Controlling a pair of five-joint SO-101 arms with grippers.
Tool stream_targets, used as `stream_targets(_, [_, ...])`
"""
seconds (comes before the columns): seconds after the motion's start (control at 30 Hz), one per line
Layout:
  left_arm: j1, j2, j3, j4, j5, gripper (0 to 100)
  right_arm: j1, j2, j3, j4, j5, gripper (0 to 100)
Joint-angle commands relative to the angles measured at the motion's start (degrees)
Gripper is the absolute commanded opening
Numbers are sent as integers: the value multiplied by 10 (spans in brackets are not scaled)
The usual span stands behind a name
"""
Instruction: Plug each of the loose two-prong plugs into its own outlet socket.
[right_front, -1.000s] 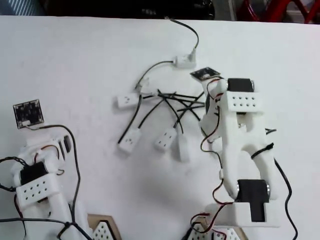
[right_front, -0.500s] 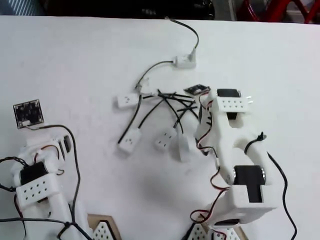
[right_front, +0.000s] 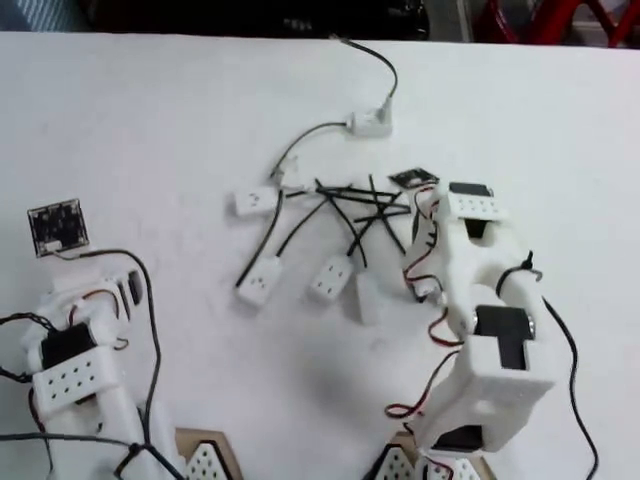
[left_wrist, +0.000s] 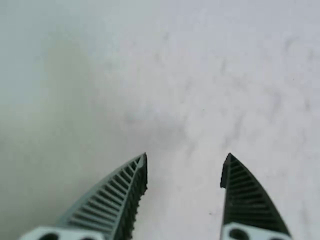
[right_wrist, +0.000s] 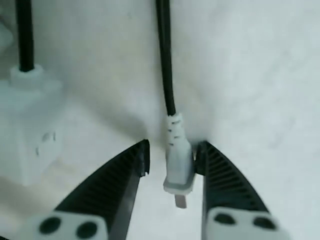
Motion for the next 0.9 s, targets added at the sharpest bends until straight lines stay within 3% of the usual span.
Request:
stream_targets(0.0, [7, -12, -3, -11, 1, 244, 7, 4, 2, -9, 5, 130])
stream_targets(0.13, [7, -12, -3, -11, 1, 244, 7, 5, 2, -51, 7, 18])
stream_targets(0.47, [7, -12, -3, -11, 0, 244, 0, -39, -10, 22, 33, 17])
stream_targets(0.87, [7, -12, -3, -11, 0, 244, 10, -392, -25, 167, 32, 17])
